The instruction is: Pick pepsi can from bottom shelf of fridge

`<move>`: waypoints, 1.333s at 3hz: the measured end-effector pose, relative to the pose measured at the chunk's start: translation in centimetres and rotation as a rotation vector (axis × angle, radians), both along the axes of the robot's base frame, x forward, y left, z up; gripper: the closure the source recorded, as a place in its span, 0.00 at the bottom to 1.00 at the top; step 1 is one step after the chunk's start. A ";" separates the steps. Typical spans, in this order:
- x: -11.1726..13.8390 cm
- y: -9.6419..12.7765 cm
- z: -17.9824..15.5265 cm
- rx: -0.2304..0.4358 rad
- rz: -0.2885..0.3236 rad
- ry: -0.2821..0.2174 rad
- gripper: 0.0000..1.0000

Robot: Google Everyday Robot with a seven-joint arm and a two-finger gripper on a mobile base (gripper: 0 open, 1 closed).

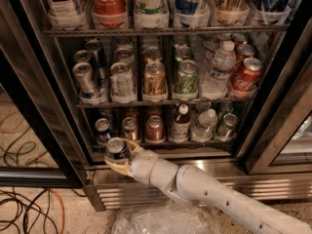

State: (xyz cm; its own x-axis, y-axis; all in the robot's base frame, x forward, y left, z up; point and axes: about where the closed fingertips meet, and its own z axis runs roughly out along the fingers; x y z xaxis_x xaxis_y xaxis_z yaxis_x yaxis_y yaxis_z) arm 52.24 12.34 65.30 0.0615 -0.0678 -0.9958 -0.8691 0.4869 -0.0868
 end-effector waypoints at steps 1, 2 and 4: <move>-1.7 -1.0 0.6 -0.012 -0.003 0.007 1.00; -3.5 -1.9 1.2 -0.011 -0.001 0.022 1.00; -6.6 -3.8 2.6 -0.005 0.017 0.052 1.00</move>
Offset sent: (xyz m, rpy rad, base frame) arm -0.0551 -0.0347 0.0180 -0.0118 0.0417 -0.0058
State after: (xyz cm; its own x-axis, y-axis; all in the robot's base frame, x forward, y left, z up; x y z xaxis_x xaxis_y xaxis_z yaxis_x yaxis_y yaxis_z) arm 45.67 8.51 67.87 0.0113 -0.0719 -0.9973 -0.8808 0.4715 -0.0440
